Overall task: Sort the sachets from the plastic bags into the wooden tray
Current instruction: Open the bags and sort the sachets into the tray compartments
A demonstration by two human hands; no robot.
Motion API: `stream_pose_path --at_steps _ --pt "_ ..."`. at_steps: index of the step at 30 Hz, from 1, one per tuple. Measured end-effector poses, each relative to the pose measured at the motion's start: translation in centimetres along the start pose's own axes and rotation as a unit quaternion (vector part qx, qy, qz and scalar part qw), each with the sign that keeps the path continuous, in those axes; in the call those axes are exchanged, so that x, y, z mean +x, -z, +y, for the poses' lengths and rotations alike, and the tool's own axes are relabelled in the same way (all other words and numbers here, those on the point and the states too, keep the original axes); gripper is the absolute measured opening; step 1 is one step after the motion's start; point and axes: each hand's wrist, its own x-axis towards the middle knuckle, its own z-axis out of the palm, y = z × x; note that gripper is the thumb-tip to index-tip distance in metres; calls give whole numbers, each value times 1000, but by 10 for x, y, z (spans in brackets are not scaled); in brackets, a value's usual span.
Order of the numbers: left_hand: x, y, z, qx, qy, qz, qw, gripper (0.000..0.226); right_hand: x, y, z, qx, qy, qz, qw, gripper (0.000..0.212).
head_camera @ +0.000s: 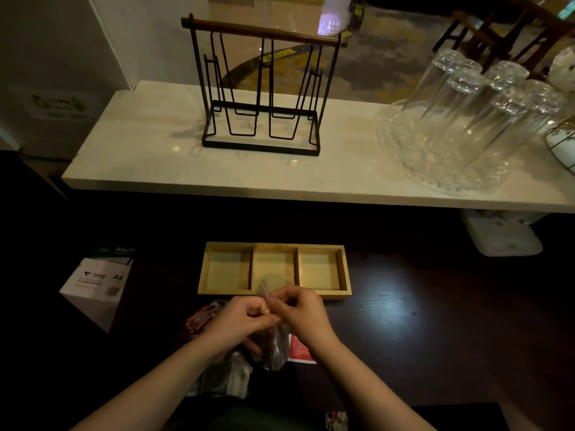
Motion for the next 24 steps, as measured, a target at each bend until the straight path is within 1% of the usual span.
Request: stream_pose_path --at_steps 5,9,11,13,15,19,24 --pt "3 0 7 -49 16 -26 998 20 2 5 -1 -53 6 23 998 15" --pt "5 -1 9 -107 29 -14 994 24 -4 -3 -5 -113 60 39 991 26" --pt "7 -1 10 -88 26 -1 996 25 -8 -8 -6 -146 90 26 985 34" --pt "8 -2 10 -64 19 16 998 25 -9 -9 -6 -173 111 34 978 35" --pt "9 -3 9 -65 9 32 997 22 -6 -4 -7 -165 99 49 980 30" --pt "9 -4 5 -52 -3 54 997 23 -3 9 -8 -106 51 36 992 19" --pt "12 -7 4 -70 3 67 995 21 -6 2 -9 -143 85 4 986 35"
